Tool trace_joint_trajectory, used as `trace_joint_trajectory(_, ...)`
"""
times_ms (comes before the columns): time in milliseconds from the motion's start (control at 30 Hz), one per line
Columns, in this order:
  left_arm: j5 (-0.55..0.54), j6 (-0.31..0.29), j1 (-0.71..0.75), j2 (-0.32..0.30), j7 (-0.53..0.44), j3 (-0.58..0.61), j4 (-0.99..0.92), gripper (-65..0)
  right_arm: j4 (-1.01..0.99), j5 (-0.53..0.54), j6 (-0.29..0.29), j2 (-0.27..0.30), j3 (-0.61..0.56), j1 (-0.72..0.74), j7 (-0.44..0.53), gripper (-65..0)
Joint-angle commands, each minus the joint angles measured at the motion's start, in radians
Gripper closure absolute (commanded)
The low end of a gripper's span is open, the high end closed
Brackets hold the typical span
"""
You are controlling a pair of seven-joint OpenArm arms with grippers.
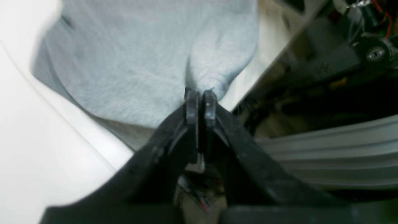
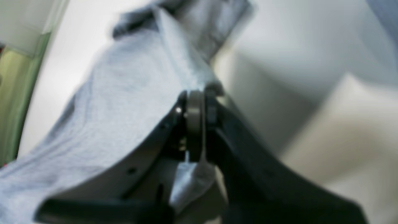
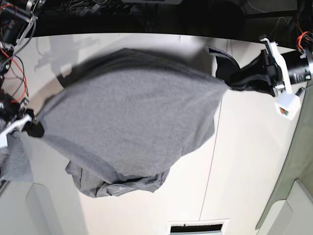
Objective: Layout the t-shirt on the table in an organized manner, then fold the t-shirt properly
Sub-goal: 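Lift the held shirt and stretch it between both grippers, then swing the held shirt across the table and release it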
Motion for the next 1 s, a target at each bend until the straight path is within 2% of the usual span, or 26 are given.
trace_joint_trajectory(0,0.002,-0.005,-0.006,-0.009,-0.025,0.026,-0.005,0.0,0.015,0.025,0.009,0.019,0.014,-0.022,0.040,0.0)
trace_joint_trajectory(67,0.052,-0.005,-0.006,-0.010,-0.061,0.090,-0.037,-2.9,0.015,-0.002,0.009,0.019,0.018,-0.085,0.099,0.0)
trace_joint_trajectory(167,0.099,-0.005,-0.006,-0.009,-0.102,0.148,-0.064,-3.4,0.015,-0.042,0.009,0.019,0.018,-0.142,0.157,0.0)
trace_joint_trajectory(333,0.116,-0.005,-0.011,-0.006,-0.113,0.162,-0.064,-3.4,0.015,-0.099,0.005,0.019,0.018,-0.150,0.155,0.0)
trace_joint_trajectory(867,0.153,-0.005,-0.011,-0.006,-0.114,0.163,-0.064,-3.4,0.006,-0.159,-0.013,0.016,0.018,-0.153,0.157,0.0)
trace_joint_trajectory(967,0.154,-0.005,-0.011,-0.006,-0.117,0.162,-0.064,-3.3,0.006,-0.158,-0.013,0.016,0.018,-0.153,0.185,0.0)
